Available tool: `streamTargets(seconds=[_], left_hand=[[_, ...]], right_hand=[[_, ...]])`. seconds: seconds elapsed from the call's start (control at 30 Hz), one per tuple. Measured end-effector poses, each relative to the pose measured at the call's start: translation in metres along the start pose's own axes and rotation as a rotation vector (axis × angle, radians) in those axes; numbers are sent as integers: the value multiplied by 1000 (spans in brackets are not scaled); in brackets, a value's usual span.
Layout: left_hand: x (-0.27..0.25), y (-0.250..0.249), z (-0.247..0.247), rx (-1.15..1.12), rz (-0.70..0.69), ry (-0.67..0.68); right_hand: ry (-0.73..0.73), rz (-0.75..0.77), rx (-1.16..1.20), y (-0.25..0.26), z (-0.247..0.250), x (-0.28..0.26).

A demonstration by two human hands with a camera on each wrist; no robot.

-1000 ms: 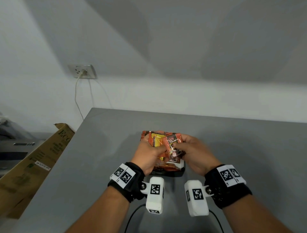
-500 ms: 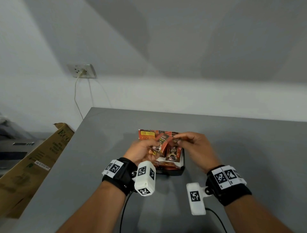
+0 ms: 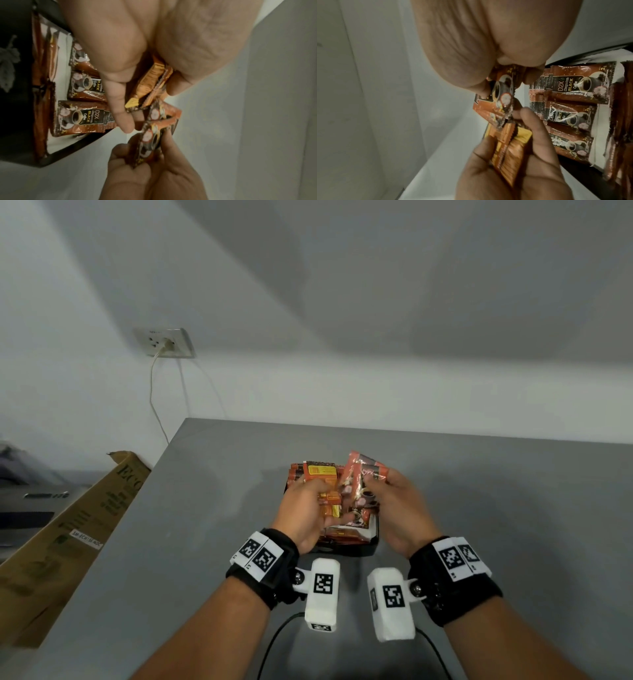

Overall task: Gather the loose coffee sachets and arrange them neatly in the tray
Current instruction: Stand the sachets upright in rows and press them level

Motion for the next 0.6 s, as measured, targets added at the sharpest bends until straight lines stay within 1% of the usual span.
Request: streamTargets(seconds=[0.1, 0.17, 0.23, 0.3, 0.37, 0.4, 0.43, 0.5, 0.53, 0.57, 0.6], left_hand=[[-1, 0, 4, 84, -24, 23], [0, 1, 4, 171, -54, 56], [0, 3, 3, 257, -72, 91], [2, 6, 2, 319, -73, 112], [4, 7, 3, 294, -37, 107], [4, 8, 6, 222, 12, 98], [5, 9, 9, 126, 72, 87], [5, 8, 15, -40, 156, 57], [5, 7, 17, -78, 163, 42], [7, 5, 19, -91, 142, 5], [8, 2, 21, -101, 100, -47]], right_hand=[[28, -6, 136, 6, 7, 0], [103, -8, 156, 12, 7, 0], [184, -49, 145, 11, 4, 1], [198, -56, 130, 10, 1, 1], [162, 21, 114, 13, 1, 0], [141, 87, 78, 16, 3, -1], [128, 159, 1, 21, 6, -3], [142, 304, -280, 29, 9, -8], [188, 369, -450, 31, 7, -12], [237, 411, -599, 28, 6, -14], [270, 424, -675, 23, 6, -15]])
Point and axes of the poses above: each hand's wrist, its own x-axis towards the middle knuckle, its own z-axis out of the back of the hand, y = z × x, the point moved 4 cm from there along x, towards the middle knuckle, and after that the axes turned 2 degrees about z, right-handed, at the moved point
